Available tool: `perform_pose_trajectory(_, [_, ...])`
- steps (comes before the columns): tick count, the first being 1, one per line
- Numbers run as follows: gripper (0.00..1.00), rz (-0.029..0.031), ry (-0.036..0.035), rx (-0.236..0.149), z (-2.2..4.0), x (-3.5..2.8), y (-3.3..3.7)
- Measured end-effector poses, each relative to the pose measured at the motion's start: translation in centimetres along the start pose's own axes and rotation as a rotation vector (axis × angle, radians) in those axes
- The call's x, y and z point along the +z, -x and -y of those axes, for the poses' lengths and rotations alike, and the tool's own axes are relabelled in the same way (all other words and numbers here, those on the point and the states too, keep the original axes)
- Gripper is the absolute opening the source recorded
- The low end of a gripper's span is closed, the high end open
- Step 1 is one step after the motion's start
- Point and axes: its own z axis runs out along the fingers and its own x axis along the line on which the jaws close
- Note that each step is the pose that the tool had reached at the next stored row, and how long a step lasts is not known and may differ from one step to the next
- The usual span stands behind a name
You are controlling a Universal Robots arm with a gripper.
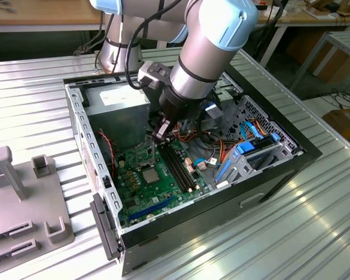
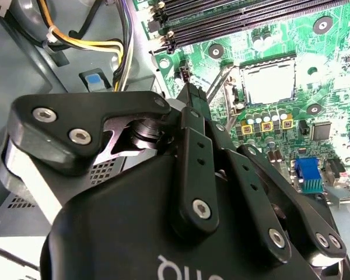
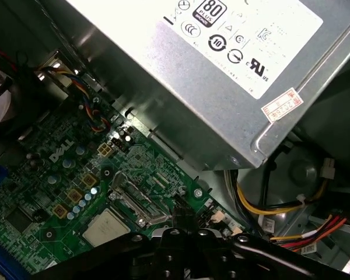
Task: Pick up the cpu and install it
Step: 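Close the cpu cover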
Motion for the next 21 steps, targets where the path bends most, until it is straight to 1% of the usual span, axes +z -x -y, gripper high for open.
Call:
perform_pose_trajectory(2, [0.11,0.0012,0.0017,-0.002,-0.01,-0.08,0.0])
perform_pose_trajectory(4, [0.11,0.0031,0.0052,-0.009,-0.03,-0.16,0.0])
perform_pose_trajectory(10, [0.11,0.0044,0.0112,-0.03,-0.05,-0.32,0.0])
perform_pose_trajectory(12, [0.11,0.0029,0.0124,-0.042,-0.05,-0.34,-0.01])
perform_pose_trajectory(17, [0.11,-0.0036,0.0132,-0.077,-0.07,-0.48,0.0])
perform_pose_trajectory(21, [0.11,-0.0053,0.0133,-0.085,-0.08,-0.52,-0.01])
